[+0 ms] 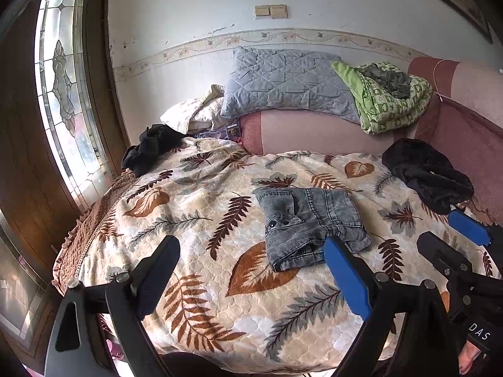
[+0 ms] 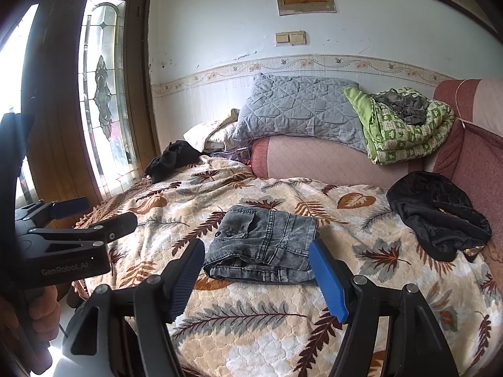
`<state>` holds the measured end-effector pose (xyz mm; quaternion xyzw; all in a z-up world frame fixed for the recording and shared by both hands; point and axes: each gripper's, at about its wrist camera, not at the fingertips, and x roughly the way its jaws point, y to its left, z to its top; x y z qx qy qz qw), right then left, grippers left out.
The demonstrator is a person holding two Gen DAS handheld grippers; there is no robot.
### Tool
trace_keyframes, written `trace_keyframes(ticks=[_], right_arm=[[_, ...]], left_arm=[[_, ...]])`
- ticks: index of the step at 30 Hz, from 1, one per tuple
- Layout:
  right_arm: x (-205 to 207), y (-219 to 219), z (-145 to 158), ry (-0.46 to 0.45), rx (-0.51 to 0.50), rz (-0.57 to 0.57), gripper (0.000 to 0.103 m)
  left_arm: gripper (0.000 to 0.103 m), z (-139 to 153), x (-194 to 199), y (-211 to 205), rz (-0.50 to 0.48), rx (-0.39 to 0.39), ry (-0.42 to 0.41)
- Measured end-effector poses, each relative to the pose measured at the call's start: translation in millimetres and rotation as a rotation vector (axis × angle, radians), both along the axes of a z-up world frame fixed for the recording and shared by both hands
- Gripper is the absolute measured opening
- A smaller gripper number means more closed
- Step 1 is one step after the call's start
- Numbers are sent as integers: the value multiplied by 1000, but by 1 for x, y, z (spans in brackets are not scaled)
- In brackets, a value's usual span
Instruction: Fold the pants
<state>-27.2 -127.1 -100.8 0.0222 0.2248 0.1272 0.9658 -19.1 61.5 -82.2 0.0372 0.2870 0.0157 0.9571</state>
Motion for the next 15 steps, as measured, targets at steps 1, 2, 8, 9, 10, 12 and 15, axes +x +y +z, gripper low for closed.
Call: trace_keyframes(ticks=[1,2,8,9,10,12,15], right_arm=[[0,0,0,0,1,0,72],[0,0,0,-1,-1,0,72],[0,1,0,0,-1,0,72],[0,1,1,0,-1,0,72],[0,1,0,-1,-1,2,72],[1,2,2,-3,-6,3,72],[0,2,2,-4,-7,3,72]], left_arm=[[93,0,0,0,0,1,-1],[93,1,-1,0,-2,0,-2],[93,2,0,1,-8,-4,-3],[93,2,0,1,-8,-6,-3],[93,2,0,2,-9,-9,-3],[93,3,0,2,-14,-11,-4],[93,4,-1,2,-19,-10,-9]])
